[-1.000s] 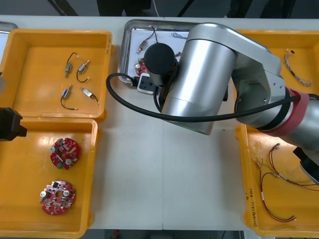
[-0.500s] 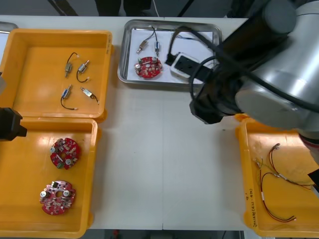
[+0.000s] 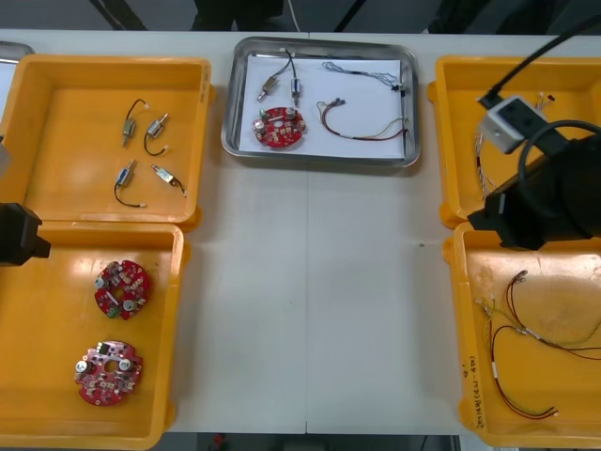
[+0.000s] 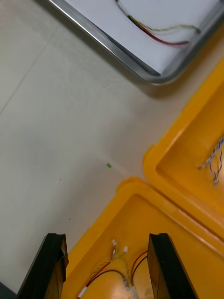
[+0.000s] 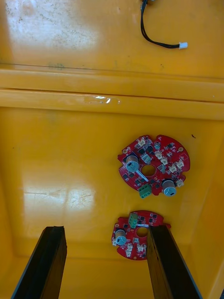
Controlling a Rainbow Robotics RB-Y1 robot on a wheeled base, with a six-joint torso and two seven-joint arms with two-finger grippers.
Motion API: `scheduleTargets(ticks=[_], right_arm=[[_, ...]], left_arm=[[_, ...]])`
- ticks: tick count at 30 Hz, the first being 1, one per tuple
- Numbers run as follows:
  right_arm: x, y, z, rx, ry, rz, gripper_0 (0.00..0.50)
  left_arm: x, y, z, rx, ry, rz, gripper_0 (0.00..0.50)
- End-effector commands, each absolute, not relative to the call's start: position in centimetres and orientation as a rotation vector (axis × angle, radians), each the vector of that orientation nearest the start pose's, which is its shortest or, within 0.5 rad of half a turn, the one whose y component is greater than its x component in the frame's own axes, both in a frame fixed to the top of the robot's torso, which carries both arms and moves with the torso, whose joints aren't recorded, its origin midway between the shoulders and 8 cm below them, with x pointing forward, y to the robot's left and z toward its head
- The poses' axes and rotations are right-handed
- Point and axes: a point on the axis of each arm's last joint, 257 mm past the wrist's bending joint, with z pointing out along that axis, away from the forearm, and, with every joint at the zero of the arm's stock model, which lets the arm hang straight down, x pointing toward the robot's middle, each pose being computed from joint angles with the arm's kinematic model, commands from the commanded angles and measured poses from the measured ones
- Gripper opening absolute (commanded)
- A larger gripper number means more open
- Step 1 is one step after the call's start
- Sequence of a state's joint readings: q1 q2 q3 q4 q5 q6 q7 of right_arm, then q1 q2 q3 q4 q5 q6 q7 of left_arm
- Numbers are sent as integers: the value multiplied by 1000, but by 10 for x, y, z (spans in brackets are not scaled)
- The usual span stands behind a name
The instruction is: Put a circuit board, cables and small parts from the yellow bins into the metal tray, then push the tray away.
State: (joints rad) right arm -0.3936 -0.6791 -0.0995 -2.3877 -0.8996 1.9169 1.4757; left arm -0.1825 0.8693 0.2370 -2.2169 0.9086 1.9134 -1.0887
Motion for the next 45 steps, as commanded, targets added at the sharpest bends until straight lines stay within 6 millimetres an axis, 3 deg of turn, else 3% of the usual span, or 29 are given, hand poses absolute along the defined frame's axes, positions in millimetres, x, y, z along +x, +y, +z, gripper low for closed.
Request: scheduleTargets(ticks=[1, 11, 17, 36, 45], right_arm=[[379, -272, -105, -530, 2444, 21, 500], [358, -339, -120, -228, 2527, -15, 500], [352, -361, -133, -130, 2575, -15, 500], [354, -405, -152, 76, 2640, -32, 500], [353, -416, -159, 167, 2657, -25, 500]], left_arm=[[364, 379, -146, 40, 2690, 125, 500], [364, 379, -146, 40, 2690, 125, 500], [364, 379, -146, 40, 2690, 125, 500], [364, 379, -146, 40, 2690, 125, 500], [364, 379, -146, 40, 2690, 125, 500]])
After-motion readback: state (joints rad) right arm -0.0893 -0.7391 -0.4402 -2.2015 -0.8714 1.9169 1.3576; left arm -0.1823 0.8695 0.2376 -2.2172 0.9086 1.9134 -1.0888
